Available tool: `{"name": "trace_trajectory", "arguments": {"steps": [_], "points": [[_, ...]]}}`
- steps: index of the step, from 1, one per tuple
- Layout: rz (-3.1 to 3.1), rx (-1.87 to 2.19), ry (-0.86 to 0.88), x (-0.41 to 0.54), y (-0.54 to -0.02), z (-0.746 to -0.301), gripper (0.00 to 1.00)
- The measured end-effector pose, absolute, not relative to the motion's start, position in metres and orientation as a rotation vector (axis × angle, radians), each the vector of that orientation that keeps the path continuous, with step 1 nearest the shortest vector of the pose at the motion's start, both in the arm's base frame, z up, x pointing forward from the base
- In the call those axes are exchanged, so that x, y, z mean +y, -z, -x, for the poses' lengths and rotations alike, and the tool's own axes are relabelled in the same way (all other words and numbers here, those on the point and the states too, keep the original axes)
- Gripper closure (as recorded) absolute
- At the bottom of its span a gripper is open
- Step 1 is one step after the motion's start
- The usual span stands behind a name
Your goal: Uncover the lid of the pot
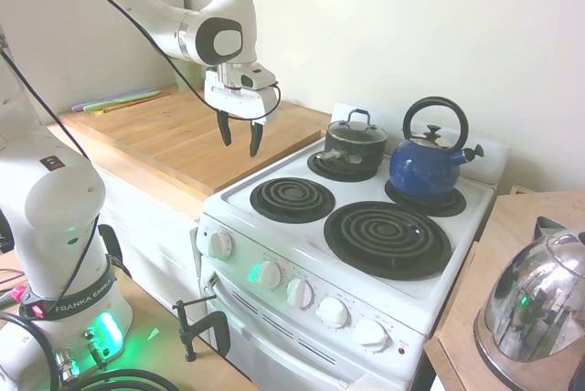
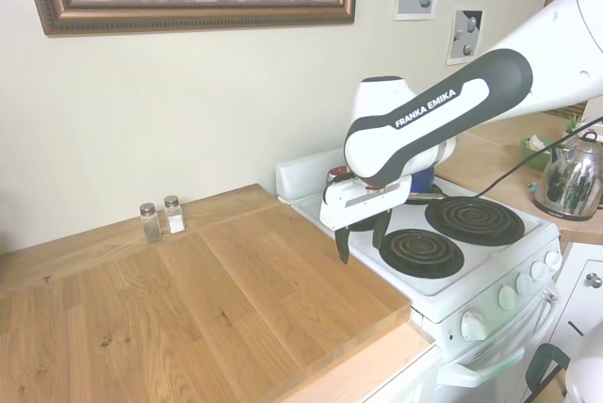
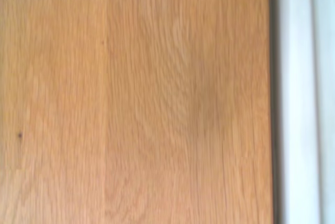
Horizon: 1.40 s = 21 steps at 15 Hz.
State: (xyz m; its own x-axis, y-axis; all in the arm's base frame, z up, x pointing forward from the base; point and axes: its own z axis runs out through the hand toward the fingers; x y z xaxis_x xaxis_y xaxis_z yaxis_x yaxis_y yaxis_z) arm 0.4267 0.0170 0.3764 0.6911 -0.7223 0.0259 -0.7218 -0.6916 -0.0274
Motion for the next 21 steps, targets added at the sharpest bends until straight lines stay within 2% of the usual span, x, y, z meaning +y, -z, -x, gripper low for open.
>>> {"name": "trace_trajectory", "arguments": {"steps": [5, 9, 13, 17, 21], "points": [[2.809, 1.282, 0.089, 0.011, -0.399, -0.427, 0.0], [2.69, 1.356, 0.194, -0.022, -0.49, -0.436, 0.0], [2.555, 1.461, 0.251, -0.074, -0.561, -0.474, 0.0], [2.419, 1.586, 0.167, -0.143, -0.566, -0.534, 0.0], [2.384, 1.602, 0.058, -0.169, -0.528, -0.605, 0.0]]}}
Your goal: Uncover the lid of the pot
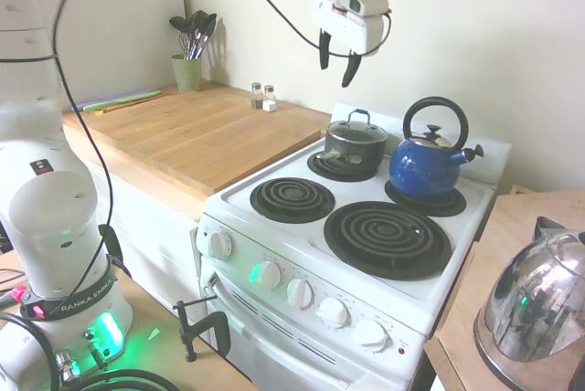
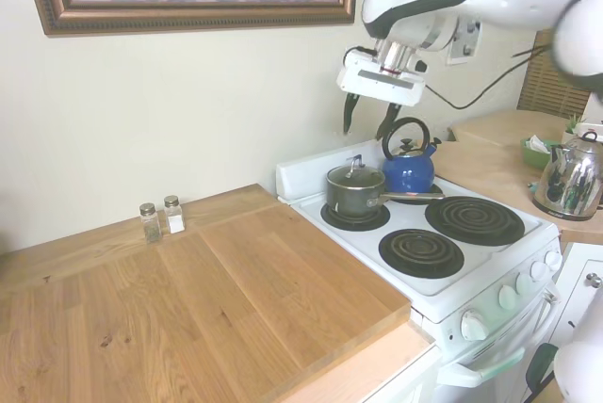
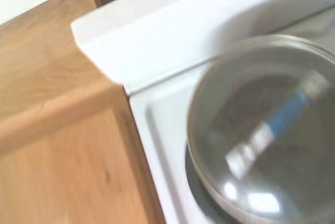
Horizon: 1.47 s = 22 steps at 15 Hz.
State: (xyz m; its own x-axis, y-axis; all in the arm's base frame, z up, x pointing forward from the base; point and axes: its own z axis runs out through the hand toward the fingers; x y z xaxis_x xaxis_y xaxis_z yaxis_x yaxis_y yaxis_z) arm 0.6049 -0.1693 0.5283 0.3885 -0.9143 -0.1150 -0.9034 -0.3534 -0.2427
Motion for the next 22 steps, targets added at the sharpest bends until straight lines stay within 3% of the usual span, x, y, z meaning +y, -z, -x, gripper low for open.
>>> {"name": "trace_trajectory", "arguments": {"steps": [3, 5, 6, 22], "points": [[2.352, 1.707, 0.011, -0.178, -0.496, -0.645, 0.0], [2.325, 1.817, -0.019, -0.188, -0.488, -0.648, 0.0], [2.315, 1.853, -0.029, -0.191, -0.489, -0.646, 1.0], [2.323, 1.952, -0.141, -0.201, -0.469, -0.673, 1.0]]}}
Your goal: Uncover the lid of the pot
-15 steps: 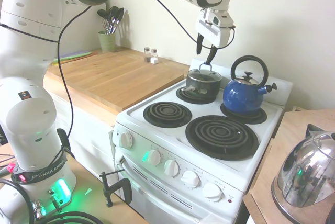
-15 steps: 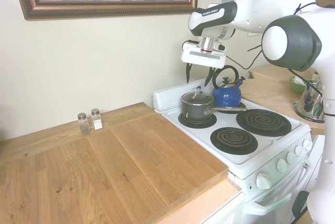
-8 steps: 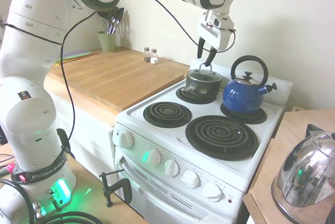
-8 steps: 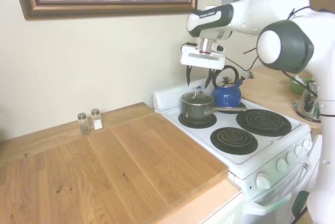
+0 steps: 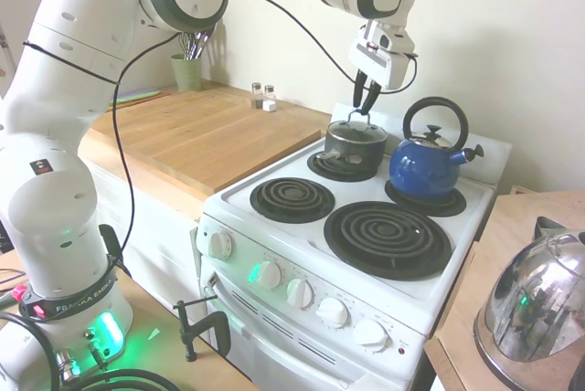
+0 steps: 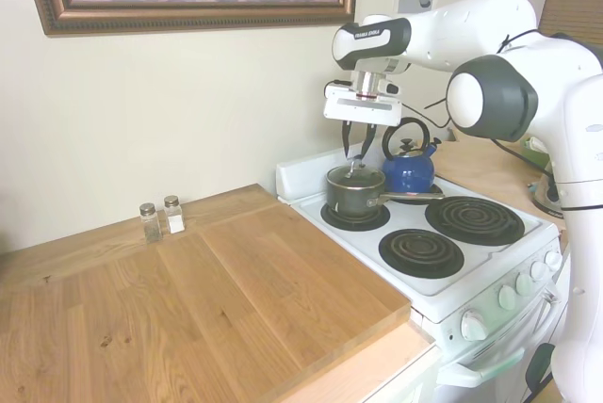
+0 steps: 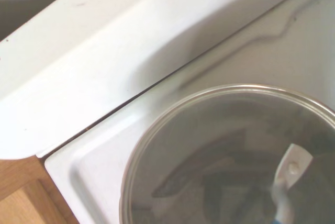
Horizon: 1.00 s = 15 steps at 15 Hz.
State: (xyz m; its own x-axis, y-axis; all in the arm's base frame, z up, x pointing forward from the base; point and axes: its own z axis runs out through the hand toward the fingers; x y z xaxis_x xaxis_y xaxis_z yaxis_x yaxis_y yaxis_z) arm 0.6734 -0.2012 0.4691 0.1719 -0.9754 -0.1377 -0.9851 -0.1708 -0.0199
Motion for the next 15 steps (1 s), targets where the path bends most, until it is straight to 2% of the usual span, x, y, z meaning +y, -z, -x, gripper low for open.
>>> {"name": "trace_trajectory", "arguments": {"steps": [4, 10, 15], "points": [[2.329, 1.972, -0.184, -0.208, -0.452, -0.677, 1.0], [2.326, 1.967, -0.169, -0.209, -0.455, -0.679, 1.0], [2.315, 1.932, -0.055, -0.205, -0.492, -0.664, 1.0]]}}
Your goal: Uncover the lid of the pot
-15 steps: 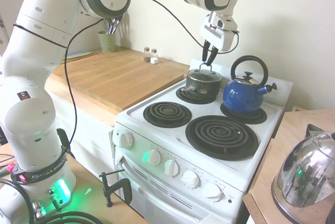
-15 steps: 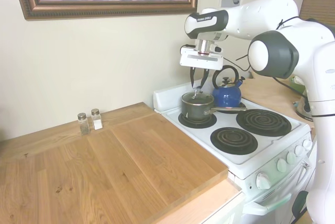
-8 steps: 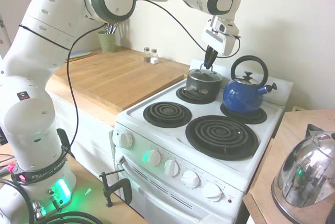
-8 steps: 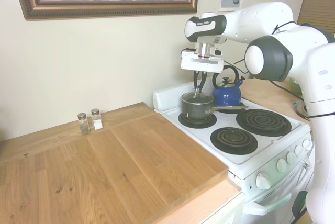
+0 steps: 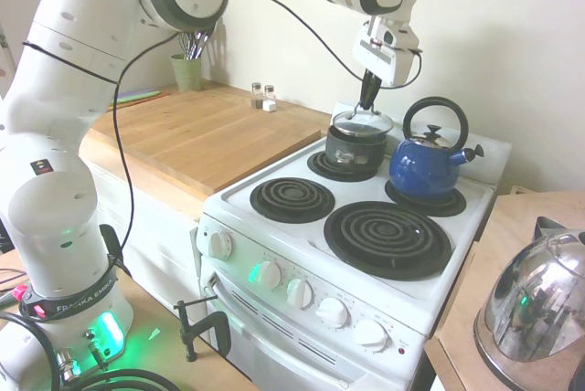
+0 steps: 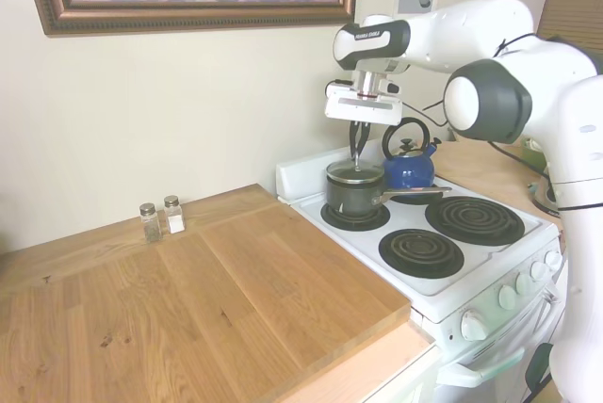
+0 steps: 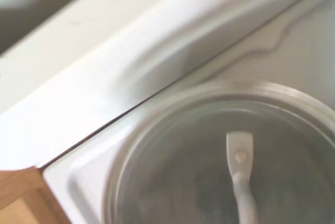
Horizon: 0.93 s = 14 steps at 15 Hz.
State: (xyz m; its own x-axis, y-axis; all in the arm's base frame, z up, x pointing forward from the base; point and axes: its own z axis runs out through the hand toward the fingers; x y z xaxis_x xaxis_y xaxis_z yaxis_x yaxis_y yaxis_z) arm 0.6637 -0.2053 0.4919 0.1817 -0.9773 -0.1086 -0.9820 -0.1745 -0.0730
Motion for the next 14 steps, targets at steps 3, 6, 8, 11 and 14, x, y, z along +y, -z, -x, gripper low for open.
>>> {"name": "trace_trajectory", "arguments": {"steps": [3, 6, 8, 11, 14], "points": [[2.383, 1.874, 0.064, -0.169, -0.527, -0.641, 1.0], [2.555, 1.74, 0.228, -0.081, -0.545, -0.625, 1.0], [2.641, 1.709, 0.259, -0.015, -0.531, -0.616, 1.0], [2.723, 1.709, 0.258, 0.041, -0.494, -0.62, 1.0], [2.793, 1.698, 0.225, 0.063, -0.451, -0.638, 1.0]]}}
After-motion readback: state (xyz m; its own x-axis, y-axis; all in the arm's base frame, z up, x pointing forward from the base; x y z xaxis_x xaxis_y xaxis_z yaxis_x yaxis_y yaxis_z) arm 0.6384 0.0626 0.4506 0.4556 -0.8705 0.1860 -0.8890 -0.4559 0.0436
